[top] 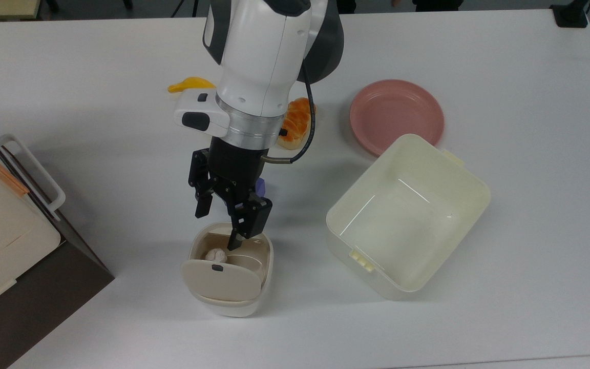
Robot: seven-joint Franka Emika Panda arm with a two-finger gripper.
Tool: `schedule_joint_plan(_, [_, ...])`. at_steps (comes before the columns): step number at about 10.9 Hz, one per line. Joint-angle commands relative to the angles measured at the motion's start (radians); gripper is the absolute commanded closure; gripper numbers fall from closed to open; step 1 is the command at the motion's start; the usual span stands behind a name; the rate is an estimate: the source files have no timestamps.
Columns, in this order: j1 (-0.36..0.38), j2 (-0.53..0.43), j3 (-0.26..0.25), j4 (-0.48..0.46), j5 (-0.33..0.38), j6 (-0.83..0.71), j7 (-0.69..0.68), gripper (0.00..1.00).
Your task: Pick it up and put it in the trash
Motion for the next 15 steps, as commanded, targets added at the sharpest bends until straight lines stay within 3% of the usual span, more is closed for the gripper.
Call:
schedule_joint_plan(1, [0.005,-0.094,0.060,-0.037,0.012,-0.245,-0.317,0.00])
schedule_joint_plan(3, [-0.001,-0.190,0.070,-0.050,0.144,-0.558,-0.780,0.00])
schedule_joint_plan(4, [-0.007,-0.223,0.061,-0.047,0.176,-0.646,-0.903,0.00])
schedule_joint_plan(7, [-0.014,-0.315,-0.013,-0.045,0.190,-0.711,-0.944,0.00])
schedule_joint_plan(9, [-0.036,-0.377,-0.047,-0.046,0.202,-0.832,-1.012,0.00])
schedule_joint_plan(11, [-0.051,-0.444,-0.096,-0.059,0.322,-0.878,-1.156,0.00])
schedule_joint_plan(12, [-0.048,-0.471,-0.110,-0.069,0.364,-0.883,-1.154,0.00])
schedule_joint_plan(15, [-0.036,-0.497,-0.099,-0.086,0.360,-0.883,-1.042,0.00])
